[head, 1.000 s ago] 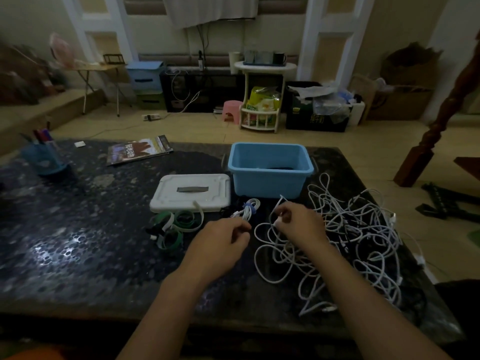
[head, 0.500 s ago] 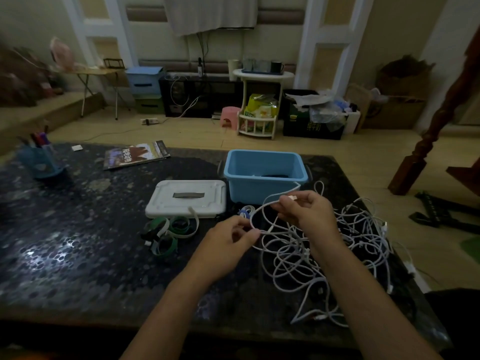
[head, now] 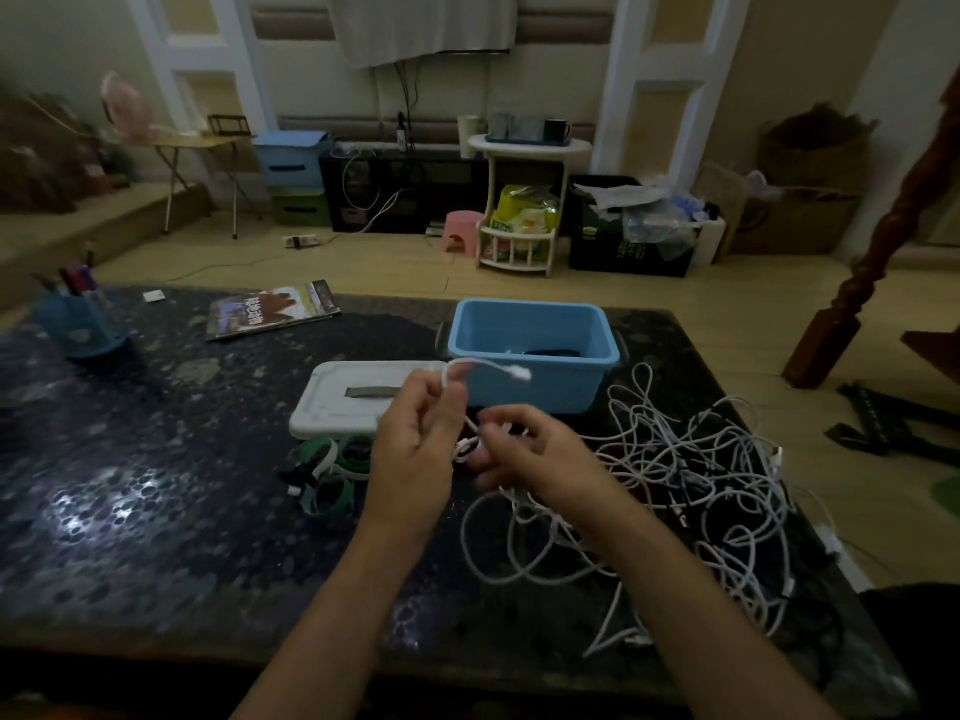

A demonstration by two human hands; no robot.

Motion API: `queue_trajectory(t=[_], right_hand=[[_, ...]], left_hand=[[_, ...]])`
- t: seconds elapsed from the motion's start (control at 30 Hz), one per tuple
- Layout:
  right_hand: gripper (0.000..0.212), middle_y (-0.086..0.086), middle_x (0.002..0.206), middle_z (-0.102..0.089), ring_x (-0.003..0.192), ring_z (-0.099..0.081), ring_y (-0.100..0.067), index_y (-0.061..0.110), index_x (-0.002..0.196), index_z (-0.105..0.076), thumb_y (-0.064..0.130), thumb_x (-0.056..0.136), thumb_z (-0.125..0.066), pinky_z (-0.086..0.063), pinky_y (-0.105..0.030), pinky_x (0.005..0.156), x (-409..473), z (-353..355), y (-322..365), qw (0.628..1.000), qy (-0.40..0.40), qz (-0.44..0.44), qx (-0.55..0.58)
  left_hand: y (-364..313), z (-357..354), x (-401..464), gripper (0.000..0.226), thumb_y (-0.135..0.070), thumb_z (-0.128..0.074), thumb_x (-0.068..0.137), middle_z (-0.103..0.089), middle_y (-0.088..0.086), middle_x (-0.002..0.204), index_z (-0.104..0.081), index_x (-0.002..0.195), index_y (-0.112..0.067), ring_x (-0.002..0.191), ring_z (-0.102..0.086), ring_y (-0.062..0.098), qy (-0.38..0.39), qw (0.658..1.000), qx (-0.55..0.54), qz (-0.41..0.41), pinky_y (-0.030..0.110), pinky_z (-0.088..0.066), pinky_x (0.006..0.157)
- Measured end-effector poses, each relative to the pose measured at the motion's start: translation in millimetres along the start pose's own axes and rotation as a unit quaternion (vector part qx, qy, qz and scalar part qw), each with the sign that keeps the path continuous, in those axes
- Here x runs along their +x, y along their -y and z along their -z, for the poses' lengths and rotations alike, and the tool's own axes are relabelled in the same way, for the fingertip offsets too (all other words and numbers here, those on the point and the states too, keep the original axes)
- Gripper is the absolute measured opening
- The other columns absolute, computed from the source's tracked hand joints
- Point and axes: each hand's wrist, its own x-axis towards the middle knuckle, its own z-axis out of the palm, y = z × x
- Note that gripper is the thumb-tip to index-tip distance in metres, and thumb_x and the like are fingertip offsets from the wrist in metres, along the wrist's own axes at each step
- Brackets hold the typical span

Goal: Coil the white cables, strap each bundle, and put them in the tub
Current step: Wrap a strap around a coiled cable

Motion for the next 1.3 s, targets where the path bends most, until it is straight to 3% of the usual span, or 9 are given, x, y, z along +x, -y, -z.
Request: queue_trajectory(t=[0.13,0.23,0.37,0.53,0.67,0.77,1.07,1.2,1.3], right_hand=[[0.025,0.001,0.066,-0.059,0.057,-0.051,-0.007,0.002,0.11,-0.066,0.023,0.099,-0.059,-0.042,-0.017,0.053,-0.2,-4.8,-6.2,0.99,0.049,0.021,-0.133],[0.026,-0.004,0.072,-0.06,0.059,-0.054,-0.005,0.001,0.099,-0.067,0.027,0.096,-0.065,-0.044,-0.016,0.055,0.3,-2.1,-5.3,0.979,0.065,0.029,-0.193],[0.011,0.007,0.075,-0.067,0.063,-0.058,0.004,0.02,0.086,-0.069,0.03,0.091,-0.072,-0.047,-0.018,0.063,3.9,4.3,-19.4,0.944,-0.007,0.049,-0.327],[0.023,0.01,0.067,-0.065,0.062,-0.059,-0.001,0.026,0.077,-0.065,0.045,0.091,-0.068,-0.048,-0.025,0.061,12.3,22.4,-30.1,0.907,-0.113,0.065,-0.4],[0.024,0.015,0.067,-0.067,0.063,-0.06,0.0,0.027,0.077,-0.071,0.046,0.091,-0.067,-0.048,-0.022,0.06,10.4,28.5,-22.8,0.903,-0.093,0.084,-0.41],[0.022,0.014,0.071,-0.071,0.067,-0.064,-0.001,0.032,0.085,-0.076,0.045,0.095,-0.061,-0.053,-0.03,0.068,7.2,20.1,-18.1,0.9,-0.068,0.107,-0.416],[0.029,0.012,0.07,-0.07,0.067,-0.065,-0.003,0.038,0.096,-0.075,0.061,0.09,-0.059,-0.057,-0.037,0.067,5.3,21.0,-15.8,0.869,-0.17,0.125,-0.447],[0.036,0.009,0.073,-0.07,0.068,-0.062,-0.004,0.028,0.09,-0.075,0.058,0.094,-0.056,-0.054,-0.038,0.068,4.4,20.1,-13.4,0.873,-0.147,0.146,-0.441],[0.032,0.009,0.071,-0.069,0.067,-0.062,-0.005,0.03,0.092,-0.077,0.053,0.095,-0.055,-0.053,-0.038,0.067,3.5,13.8,-14.3,0.869,-0.148,0.165,-0.443]], left_hand=[[-4.1,1.2,0.0,0.03,-0.023,-0.04,0.106,-0.074,-0.005,0.1,-0.053,0.093,0.001,0.105,-0.068,0.014,-0.003,0.997,-0.076,0.027,0.03,-0.054,0.085],[-1.8,4.9,1.3,0.03,-0.028,-0.039,0.106,-0.059,-0.007,0.072,-0.049,0.085,-0.009,0.083,-0.07,0.017,-0.043,0.997,-0.065,0.03,0.028,-0.053,0.072],[-9.3,9.7,3.8,0.028,-0.029,-0.037,0.107,-0.046,-0.003,0.068,-0.047,0.084,-0.018,0.051,-0.048,0.018,-0.084,0.976,-0.181,0.082,0.034,-0.05,0.053],[-9.6,32.6,14.5,0.02,-0.028,-0.04,0.107,-0.041,-0.001,0.068,-0.047,0.089,-0.019,0.048,-0.021,0.01,-0.095,0.972,-0.196,0.084,0.026,-0.015,0.044],[-1.3,40.0,14.2,0.009,-0.02,-0.044,0.106,-0.04,0.002,0.07,-0.048,0.099,-0.017,0.047,-0.022,0.01,-0.049,0.982,-0.145,0.106,0.023,-0.017,0.041],[0.1,34.1,9.0,0.019,-0.021,-0.041,0.106,-0.048,0.004,0.073,-0.056,0.112,-0.032,0.044,-0.028,0.01,0.011,0.987,-0.094,0.129,0.023,-0.02,0.043],[3.0,22.8,1.9,0.015,-0.027,-0.045,0.105,-0.037,-0.007,0.052,-0.057,0.112,-0.031,0.043,-0.031,0.007,0.056,0.986,-0.011,0.155,0.023,-0.029,0.041],[4.6,24.7,1.9,0.027,-0.017,-0.045,0.105,-0.052,-0.006,0.051,-0.071,0.108,-0.022,0.055,-0.057,0.014,0.041,0.99,0.062,0.122,0.03,-0.049,0.061],[5.0,21.2,-1.3,0.029,-0.012,-0.042,0.106,-0.07,0.002,0.08,-0.069,0.096,-0.012,0.078,-0.07,0.012,0.058,0.986,0.042,0.148,0.027,-0.059,0.076]])
